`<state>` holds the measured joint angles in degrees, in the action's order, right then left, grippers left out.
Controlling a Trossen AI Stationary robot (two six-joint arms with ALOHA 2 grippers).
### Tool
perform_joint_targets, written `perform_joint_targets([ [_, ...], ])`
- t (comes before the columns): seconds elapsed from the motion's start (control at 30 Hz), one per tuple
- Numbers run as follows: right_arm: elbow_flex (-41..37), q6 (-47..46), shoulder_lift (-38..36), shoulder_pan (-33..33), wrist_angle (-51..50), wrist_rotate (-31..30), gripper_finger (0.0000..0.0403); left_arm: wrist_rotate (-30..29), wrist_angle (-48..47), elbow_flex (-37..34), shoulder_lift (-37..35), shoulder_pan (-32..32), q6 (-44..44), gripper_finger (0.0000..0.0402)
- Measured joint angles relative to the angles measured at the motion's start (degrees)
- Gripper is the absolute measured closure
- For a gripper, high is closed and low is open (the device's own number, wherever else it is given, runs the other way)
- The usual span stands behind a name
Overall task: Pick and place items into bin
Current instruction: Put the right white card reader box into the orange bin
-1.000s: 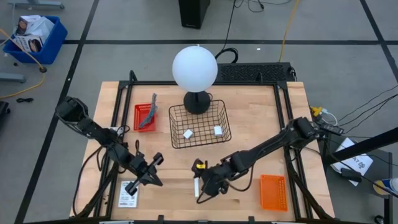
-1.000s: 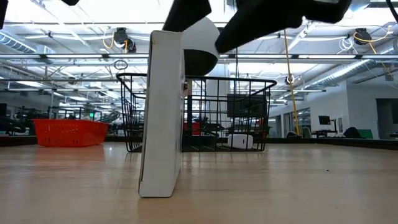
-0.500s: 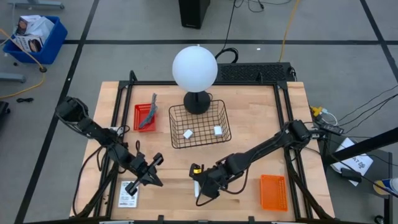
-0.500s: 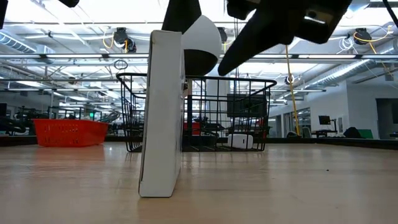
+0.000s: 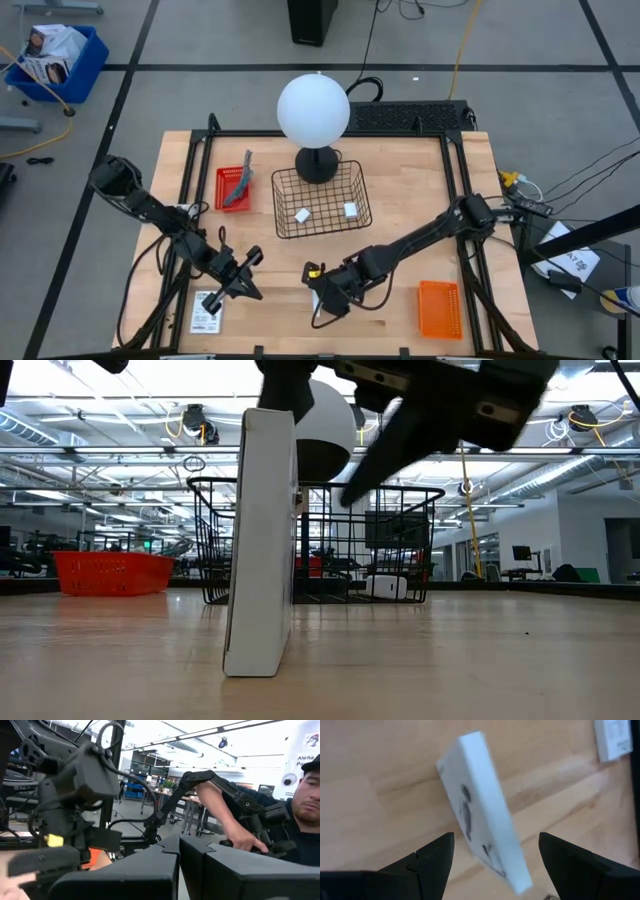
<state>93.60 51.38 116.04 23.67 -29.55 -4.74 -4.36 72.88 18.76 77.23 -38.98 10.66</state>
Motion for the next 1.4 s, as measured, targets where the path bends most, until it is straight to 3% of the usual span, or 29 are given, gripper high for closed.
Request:
perform_joint_targets([
  [0.3,0.03,0.79,2.12,0.38,2.47,-1.15,0.0124,0.03,-1.66,0.03,0.02,0.0,0.61,0.0394],
  [0.5,0.07,0.99,3.61,0.41,3.67,-1.06,0.0158,0.02,-2.07,0.04,0.0,0.0,1.05,0.0394],
  [0.73,-0.07,-2.99,3.62,0.6,5.48,-3.67,0.0263,-0.06,-2.47,0.04,0.01,0.0,1.42,0.0394],
  [0.87,-0.07,-5.68,2.21,1.9,5.28,-10.65,0.0359,-0.09,-2.46,0.04,0.0,0.0,1.44,0.0394],
  [0.93,-0.05,-7.61,1.15,2.95,4.21,-13.56,0.0376,-0.11,-2.47,0.04,0.0,0.0,1.46,0.0394],
  [1.17,-0.04,-24.71,-3.69,7.97,-1.02,-21.5,0.0375,-1.61,-2.52,0.04,0.02,0.0,1.55,0.0394],
  [1.4,-0.07,-56.91,-10.9,13.83,-9.11,-25.62,0.0375,-4.72,-2.45,0.04,0.02,0.02,3.66,0.0394],
])
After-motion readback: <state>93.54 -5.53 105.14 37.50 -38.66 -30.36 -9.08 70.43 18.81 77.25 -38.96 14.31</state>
